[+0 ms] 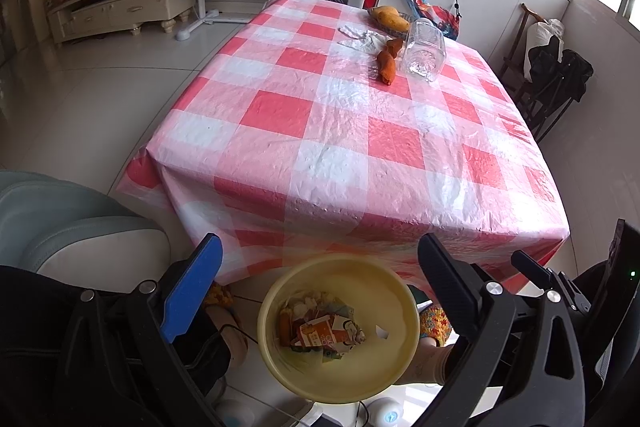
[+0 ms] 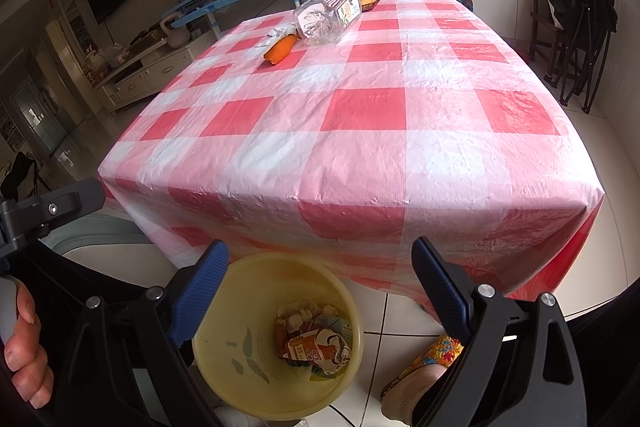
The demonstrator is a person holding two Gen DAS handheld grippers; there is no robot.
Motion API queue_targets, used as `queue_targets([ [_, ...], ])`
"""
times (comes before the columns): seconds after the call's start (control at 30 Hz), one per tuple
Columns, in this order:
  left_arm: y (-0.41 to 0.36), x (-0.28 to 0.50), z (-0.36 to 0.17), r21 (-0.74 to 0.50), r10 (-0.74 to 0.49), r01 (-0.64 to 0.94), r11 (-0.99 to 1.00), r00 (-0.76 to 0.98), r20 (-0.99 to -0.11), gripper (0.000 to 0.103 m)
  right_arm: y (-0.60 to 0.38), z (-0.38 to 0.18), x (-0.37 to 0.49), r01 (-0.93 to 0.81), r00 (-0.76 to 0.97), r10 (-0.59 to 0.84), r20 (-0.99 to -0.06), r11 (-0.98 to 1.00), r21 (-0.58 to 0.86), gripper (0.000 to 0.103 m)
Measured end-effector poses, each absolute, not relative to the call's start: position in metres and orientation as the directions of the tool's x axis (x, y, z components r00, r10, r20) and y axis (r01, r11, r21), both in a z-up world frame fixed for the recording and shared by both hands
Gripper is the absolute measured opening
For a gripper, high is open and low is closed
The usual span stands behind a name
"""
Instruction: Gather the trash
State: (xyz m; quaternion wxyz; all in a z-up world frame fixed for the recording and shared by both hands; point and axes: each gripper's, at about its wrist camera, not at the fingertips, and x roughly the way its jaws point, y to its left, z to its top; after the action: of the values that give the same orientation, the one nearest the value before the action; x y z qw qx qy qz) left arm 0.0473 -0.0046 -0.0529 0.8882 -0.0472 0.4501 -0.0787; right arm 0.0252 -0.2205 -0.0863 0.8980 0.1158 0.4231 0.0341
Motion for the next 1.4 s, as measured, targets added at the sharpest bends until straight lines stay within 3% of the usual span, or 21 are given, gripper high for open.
queue_targets([
  [1.0, 0.004, 0.041, -0.058, -0.171, -0.183, 0.076, 0.982, 0.576, -0.797, 0.095, -0.218, -0.083, 0.023, 0.029, 0.652, 0.145, -0.744, 0.976, 0.216, 0.091],
  [1.4, 0.013, 0.025, -0.054, -0.192, -0.179, 0.039, 0.981, 0.575, -0.799, 0.095, -0.218, -0.033, 0.09, -0.009, 0.729, 0.168, -0.664, 0.972, 0.236, 0.093],
])
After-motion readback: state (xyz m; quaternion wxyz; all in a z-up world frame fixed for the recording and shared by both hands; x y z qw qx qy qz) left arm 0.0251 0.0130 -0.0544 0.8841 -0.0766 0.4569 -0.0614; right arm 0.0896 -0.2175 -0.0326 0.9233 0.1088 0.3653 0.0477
